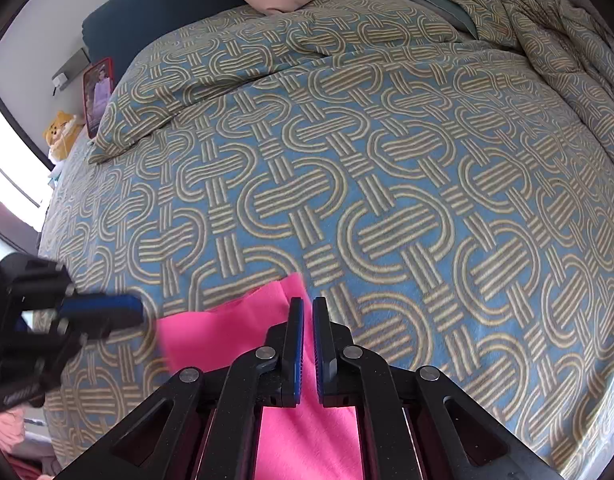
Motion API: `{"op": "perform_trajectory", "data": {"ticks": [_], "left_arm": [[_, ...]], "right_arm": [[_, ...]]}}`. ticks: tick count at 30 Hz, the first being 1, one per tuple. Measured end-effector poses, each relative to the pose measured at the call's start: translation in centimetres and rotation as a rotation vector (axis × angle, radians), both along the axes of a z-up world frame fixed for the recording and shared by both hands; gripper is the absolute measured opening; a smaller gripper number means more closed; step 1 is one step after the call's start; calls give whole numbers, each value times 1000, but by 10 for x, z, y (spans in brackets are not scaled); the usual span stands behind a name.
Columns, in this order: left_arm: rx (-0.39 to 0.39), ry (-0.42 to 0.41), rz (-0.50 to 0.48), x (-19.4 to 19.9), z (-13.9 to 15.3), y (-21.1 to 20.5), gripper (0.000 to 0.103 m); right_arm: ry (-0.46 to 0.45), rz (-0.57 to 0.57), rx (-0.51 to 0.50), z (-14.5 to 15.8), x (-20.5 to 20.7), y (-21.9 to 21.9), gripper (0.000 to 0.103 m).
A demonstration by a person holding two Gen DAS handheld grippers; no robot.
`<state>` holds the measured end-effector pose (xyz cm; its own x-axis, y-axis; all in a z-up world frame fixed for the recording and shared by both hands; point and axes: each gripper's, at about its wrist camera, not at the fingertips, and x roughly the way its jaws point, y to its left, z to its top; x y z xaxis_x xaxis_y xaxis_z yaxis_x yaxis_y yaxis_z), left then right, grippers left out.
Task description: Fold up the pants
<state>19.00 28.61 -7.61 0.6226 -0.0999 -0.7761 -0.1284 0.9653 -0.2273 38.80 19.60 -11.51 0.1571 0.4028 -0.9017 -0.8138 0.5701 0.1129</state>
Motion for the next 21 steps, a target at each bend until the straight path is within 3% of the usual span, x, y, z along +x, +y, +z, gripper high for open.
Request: {"op": "perform_trajectory", "data": {"ticks": [5, 7, 9, 11, 12, 17, 18, 21], "left_arm": [[-140, 84, 43, -7, -25, 10, 3], [-185, 97, 39, -10, -29, 6, 12], [-245, 77, 34, -12, -28, 1, 53], [-317, 49, 31, -12, -29, -2, 76], [-341, 44, 32, -9, -30, -2, 81], [-360, 50, 38, 14, -32, -10, 78], [-364, 51, 30, 16, -31, -12, 62], [-325, 67, 21, 24, -29, -19, 27]], "right_arm": [[-1, 4, 5, 11, -19, -23, 6], [14, -4, 9, 14, -26, -34, 8], [22, -29, 4, 15, -34, -45, 9], [36, -71, 11, 17, -43, -60, 10], [49, -98, 26, 17, -48, -70, 10], [113, -258, 106, 16, -78, -132, 12], [124, -289, 107, 15, -84, -144, 12], [128, -367, 69, 10, -99, -174, 13]]}}
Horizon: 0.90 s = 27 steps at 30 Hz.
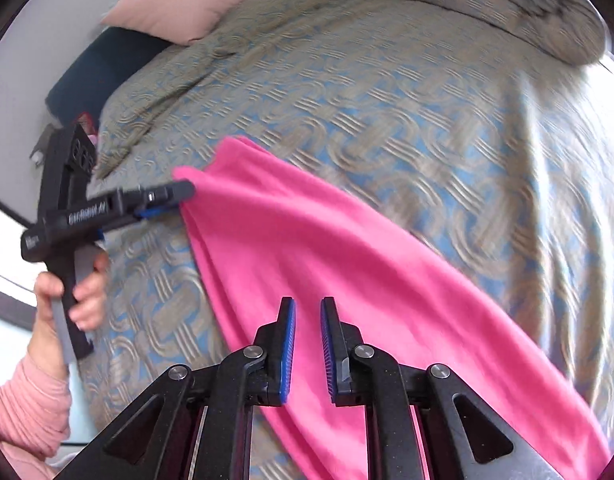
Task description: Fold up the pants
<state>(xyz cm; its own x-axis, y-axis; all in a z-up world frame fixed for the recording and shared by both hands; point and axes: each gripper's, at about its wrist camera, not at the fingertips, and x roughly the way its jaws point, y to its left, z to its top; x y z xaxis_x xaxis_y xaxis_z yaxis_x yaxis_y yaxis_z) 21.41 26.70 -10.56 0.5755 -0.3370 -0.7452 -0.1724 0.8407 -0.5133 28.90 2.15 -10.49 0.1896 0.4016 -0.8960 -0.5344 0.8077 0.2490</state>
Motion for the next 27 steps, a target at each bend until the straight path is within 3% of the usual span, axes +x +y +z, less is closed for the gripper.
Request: {"op": "perform_trajectory", "data": {"ticks": [3, 5, 10, 16, 21, 23, 25, 27], "left_arm": [[31, -4, -8, -2, 7, -6, 8], [36, -33, -17, -4, 15, -9, 3], [104, -100, -47, -6, 43, -21, 3], [146, -134, -78, -7, 64, -33, 3], [180, -67, -29, -8, 61, -19, 5], [226, -9, 41, -8, 46, -5, 16], [274, 85, 111, -8, 26, 11, 19], [223, 134, 139, -15, 10, 24, 19]], "right_arm": [[22, -56, -8, -2, -9, -23, 13], [37, -92, 0, -4, -13, -36, 13], [66, -150, 19, -10, -16, -52, 14], [43, -134, 56, 0, -27, -52, 14], [40, -144, 71, 1, -33, -53, 15], [41, -150, 74, 1, -37, -58, 15], [42, -156, 78, 1, -40, -62, 15], [45, -162, 79, 0, -43, -65, 18]]}}
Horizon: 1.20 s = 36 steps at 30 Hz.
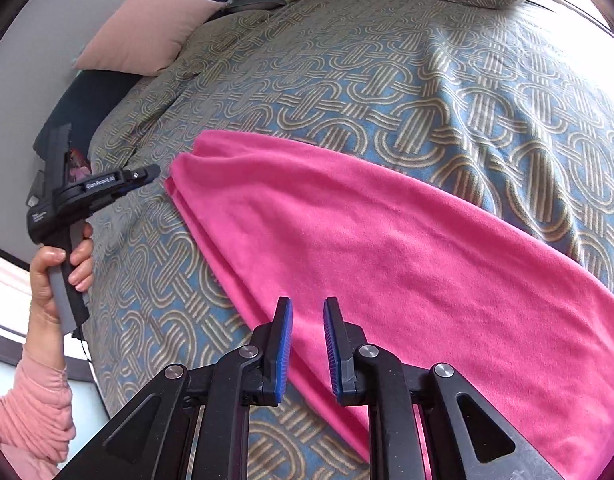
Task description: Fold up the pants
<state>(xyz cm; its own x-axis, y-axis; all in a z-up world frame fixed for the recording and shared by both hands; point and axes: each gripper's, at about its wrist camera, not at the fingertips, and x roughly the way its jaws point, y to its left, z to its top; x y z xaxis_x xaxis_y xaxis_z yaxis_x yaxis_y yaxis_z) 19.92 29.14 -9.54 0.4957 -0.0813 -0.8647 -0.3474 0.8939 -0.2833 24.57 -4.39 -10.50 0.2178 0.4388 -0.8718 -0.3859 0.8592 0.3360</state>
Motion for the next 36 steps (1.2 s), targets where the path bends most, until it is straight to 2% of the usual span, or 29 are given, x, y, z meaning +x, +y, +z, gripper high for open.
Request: {"op": "perform_trajectory", "data": {"ticks": [2, 4, 5, 6, 8, 10, 13, 14, 16, 17, 18, 20, 25, 31, 36], "left_arm": [[-72, 0, -4, -7, -7, 4, 19], [-112, -3, -25, -10, -10, 2, 21], [-125, -8, -36, -10, -9, -1, 33], [-151, -22, -47, -9, -8, -3, 49], [-206, -44, -60, -4, -7, -7, 67], [-227, -46, -77, 2, -8, -14, 67], [-196, -37, -89, 14, -13, -23, 67], [-189, -37, -85, 18, -13, -24, 67], [-194, -52, -74, 21, -11, -25, 44], [-221, -58, -83, 23, -11, -24, 10], [-263, -55, -90, 27, -12, -23, 10], [-279, -78, -75, 27, -11, -21, 9], [-221, -121, -87, 18, 5, -26, 9], [-156, -134, -127, 25, 28, -37, 9], [-89, -179, -207, 28, 56, -65, 9]], "right_arm": [[4, -4, -3, -1, -1, -5, 21], [16, -10, -12, -5, 0, -8, 21], [26, -18, -13, -7, 2, -8, 21], [32, -23, -14, -8, 4, -7, 21], [36, -26, -13, -9, 6, -4, 21], [31, -19, -11, -8, 5, -1, 21], [15, 0, -16, -6, 4, 4, 21], [13, 3, -17, -5, 3, 5, 21], [17, 0, -17, -6, 2, 2, 21], [20, -4, -17, -6, 2, 1, 21], [22, -8, -17, -7, 2, 0, 21], [27, -12, -17, -9, 2, -2, 21], [45, -22, -18, -14, 5, -4, 21], [22, -11, -5, -5, 2, -3, 21], [9, -43, 1, 2, -6, -17, 21]]}}
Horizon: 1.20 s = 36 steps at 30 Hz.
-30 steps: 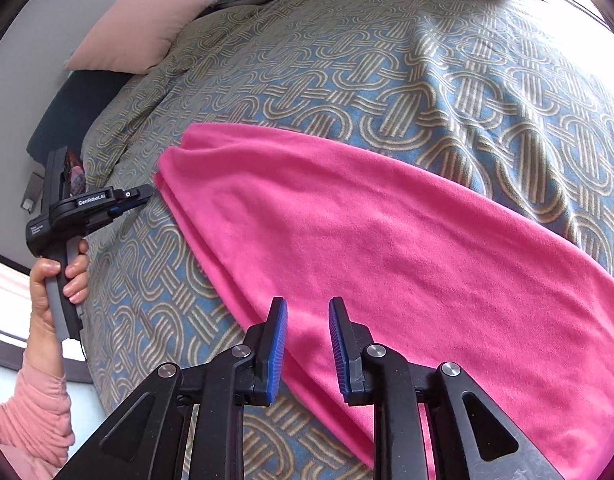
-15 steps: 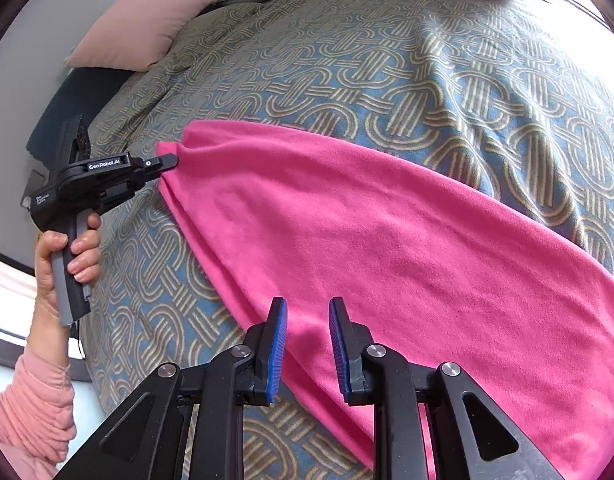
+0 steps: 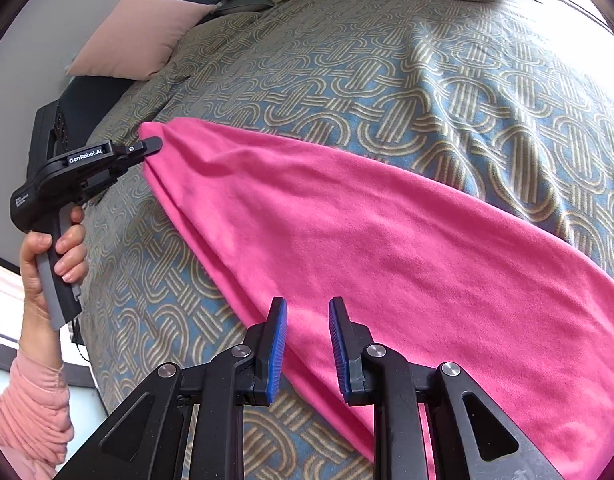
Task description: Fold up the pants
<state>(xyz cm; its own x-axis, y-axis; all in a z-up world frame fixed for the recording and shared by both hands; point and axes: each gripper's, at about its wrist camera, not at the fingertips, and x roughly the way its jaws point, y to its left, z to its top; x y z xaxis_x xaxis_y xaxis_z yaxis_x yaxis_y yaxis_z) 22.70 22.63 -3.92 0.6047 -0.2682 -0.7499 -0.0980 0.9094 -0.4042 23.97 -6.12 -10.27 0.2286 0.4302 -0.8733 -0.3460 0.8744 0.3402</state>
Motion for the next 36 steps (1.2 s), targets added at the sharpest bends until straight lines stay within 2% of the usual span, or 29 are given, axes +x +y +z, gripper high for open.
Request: {"op": "perform_trajectory", "data": {"ticks": [4, 9, 15, 19, 21, 23, 25, 26, 27, 29, 33, 36], "left_arm": [[78, -50, -126, 0, 25, -52, 9], [138, -69, -355, -8, 34, -149, 9], [138, 18, -632, -33, 0, -275, 9], [210, 66, -720, -54, -32, -333, 9], [225, 98, -731, -57, -40, -343, 10], [232, 92, -735, -59, -39, -342, 10], [196, 99, -734, -58, -34, -337, 12], [173, 105, -726, -56, -32, -331, 20], [147, 112, -714, -54, -29, -327, 33], [115, 108, -669, -55, -25, -314, 50], [108, 72, -604, -61, -14, -287, 51], [168, 57, -560, -64, -15, -266, 52]], "right_arm": [[-19, -57, 9, 5, -13, -30, 21], [-14, -177, 16, 1, -34, -85, 21], [-18, -335, 39, 1, -62, -154, 21], [-2, -434, 75, -3, -78, -194, 22], [5, -469, 94, -5, -83, -205, 22], [1, -479, 105, -4, -87, -213, 22], [-6, -476, 110, -4, -88, -214, 22], [-5, -474, 115, -5, -87, -212, 22], [-2, -474, 121, -6, -86, -210, 22], [4, -472, 140, -8, -83, -210, 22], [10, -448, 179, -7, -78, -201, 23], [5, -438, 177, -6, -77, -198, 24]]}}
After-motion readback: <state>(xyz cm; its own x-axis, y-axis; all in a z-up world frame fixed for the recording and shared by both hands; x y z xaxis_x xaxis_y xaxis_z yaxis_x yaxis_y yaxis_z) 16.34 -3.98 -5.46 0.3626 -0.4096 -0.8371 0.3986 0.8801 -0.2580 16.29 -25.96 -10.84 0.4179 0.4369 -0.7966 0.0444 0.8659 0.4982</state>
